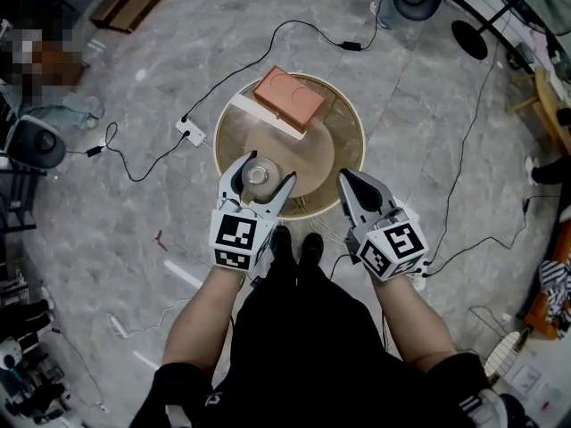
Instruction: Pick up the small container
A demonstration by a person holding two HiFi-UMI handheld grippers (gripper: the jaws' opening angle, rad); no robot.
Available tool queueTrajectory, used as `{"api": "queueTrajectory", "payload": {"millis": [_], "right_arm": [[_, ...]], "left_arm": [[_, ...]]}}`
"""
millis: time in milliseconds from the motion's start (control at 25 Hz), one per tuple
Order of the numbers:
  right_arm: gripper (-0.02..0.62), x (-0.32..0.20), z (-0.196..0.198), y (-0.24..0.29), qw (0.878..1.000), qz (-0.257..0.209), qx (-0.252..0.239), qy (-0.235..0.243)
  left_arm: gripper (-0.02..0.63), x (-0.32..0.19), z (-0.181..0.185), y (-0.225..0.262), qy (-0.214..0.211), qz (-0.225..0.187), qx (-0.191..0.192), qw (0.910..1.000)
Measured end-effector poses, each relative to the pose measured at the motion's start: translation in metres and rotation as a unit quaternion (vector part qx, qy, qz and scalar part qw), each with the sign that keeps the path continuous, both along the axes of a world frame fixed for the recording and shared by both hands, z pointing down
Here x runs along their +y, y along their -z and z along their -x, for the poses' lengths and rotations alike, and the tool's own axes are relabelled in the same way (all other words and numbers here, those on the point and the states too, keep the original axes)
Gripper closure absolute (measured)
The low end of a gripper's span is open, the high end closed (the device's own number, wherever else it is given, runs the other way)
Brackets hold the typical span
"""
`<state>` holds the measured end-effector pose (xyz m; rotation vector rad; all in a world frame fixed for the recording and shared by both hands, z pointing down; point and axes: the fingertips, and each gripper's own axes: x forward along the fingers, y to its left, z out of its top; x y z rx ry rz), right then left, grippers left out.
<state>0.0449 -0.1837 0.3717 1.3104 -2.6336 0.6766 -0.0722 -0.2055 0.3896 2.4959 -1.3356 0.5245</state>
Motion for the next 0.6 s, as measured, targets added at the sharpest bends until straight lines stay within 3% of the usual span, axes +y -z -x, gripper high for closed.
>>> {"api": "queueTrajectory", "payload": {"millis": [600], "right_arm": [[0.584, 0.013, -0.023, 0.064, 0.999, -0.052, 0.01, -0.006]], "left_arm": [[0.265, 0.02, 0.0, 0.063, 0.009, 0.001, 0.004, 1.0]]}}
